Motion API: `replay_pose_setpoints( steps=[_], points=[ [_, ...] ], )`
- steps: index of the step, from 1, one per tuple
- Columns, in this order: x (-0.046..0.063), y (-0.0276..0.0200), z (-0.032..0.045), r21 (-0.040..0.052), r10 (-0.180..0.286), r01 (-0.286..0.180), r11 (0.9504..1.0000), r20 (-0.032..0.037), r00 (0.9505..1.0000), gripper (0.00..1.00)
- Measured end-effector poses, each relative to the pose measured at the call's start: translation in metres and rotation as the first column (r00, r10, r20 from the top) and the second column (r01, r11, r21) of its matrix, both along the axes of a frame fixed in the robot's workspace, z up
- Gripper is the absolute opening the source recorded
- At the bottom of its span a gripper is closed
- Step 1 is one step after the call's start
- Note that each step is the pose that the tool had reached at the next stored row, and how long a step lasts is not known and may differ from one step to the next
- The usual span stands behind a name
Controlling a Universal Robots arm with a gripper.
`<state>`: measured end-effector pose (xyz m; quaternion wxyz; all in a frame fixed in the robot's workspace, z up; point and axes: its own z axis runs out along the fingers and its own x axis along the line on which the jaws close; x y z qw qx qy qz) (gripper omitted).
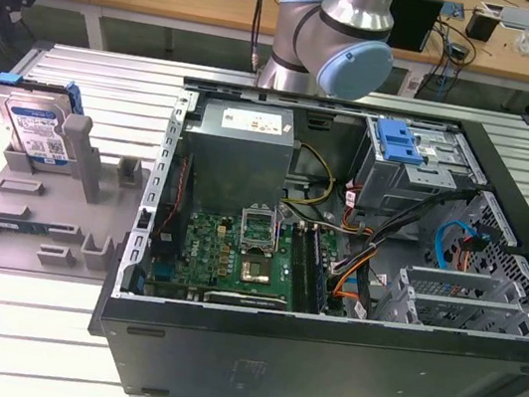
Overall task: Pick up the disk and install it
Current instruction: 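Pick up the disk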
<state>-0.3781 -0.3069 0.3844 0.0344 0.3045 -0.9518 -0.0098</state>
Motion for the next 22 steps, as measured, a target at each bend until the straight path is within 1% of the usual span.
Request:
replay_pose_setpoints(
  steps=[2, 4, 5, 6, 8, 9, 10, 12, 14, 15, 18, 19, 20, 21, 22],
  points=[
    [0.0001, 0.0000, -0.0005, -0.0014, 0.036, -0.036, 0.9994, 0.0029, 0.9994, 0.11],
    [0.0001, 0.0000, -0.0010, -0.0035, 0.069, -0.069, 0.9976, 0.0041, 0.9976, 0.11],
    [0.0000, 0.0000, -0.0013, -0.0056, 0.094, -0.094, 0.9955, 0.0041, 0.9955, 0.11],
    [0.0001, 0.0000, -0.0016, -0.0085, 0.123, -0.123, 0.9924, 0.0037, 0.9924, 0.17],
    [0.0000, 0.0000, -0.0019, -0.0108, 0.148, -0.148, 0.9889, 0.0035, 0.9889, 0.29],
    [0.0001, 0.0000, -0.0021, -0.0122, 0.164, -0.164, 0.9864, 0.0032, 0.9864, 0.36],
    [0.0001, 0.0000, -0.0023, -0.0133, 0.177, -0.177, 0.9842, 0.0031, 0.9842, 0.36],
    [0.0000, 0.0000, -0.0027, -0.0158, 0.203, -0.203, 0.9791, 0.0026, 0.9792, 0.47],
    [0.0001, 0.0000, -0.0034, -0.0186, 0.231, -0.231, 0.9729, 0.0018, 0.9731, 0.47],
    [0.0001, 0.0000, -0.0038, -0.0205, 0.248, -0.248, 0.9685, 0.0014, 0.9687, 0.54],
    [0.0000, -0.0001, -0.0038, -0.0218, 0.267, -0.267, 0.9635, 0.0010, 0.9637, 0.54],
    [0.0000, 0.0001, -0.0038, -0.0220, 0.288, -0.288, 0.9574, 0.0010, 0.9576, 0.54],
    [0.0000, 0.0001, -0.0039, -0.0219, 0.319, -0.319, 0.9475, 0.0012, 0.9478, 0.54],
    [0.0000, 0.0001, -0.0039, -0.0220, 0.336, -0.336, 0.9416, 0.0011, 0.9418, 0.54],
    [0.0001, 0.0001, -0.0039, -0.0219, 0.355, -0.355, 0.9346, 0.0011, 0.9349, 0.54]
  ],
)
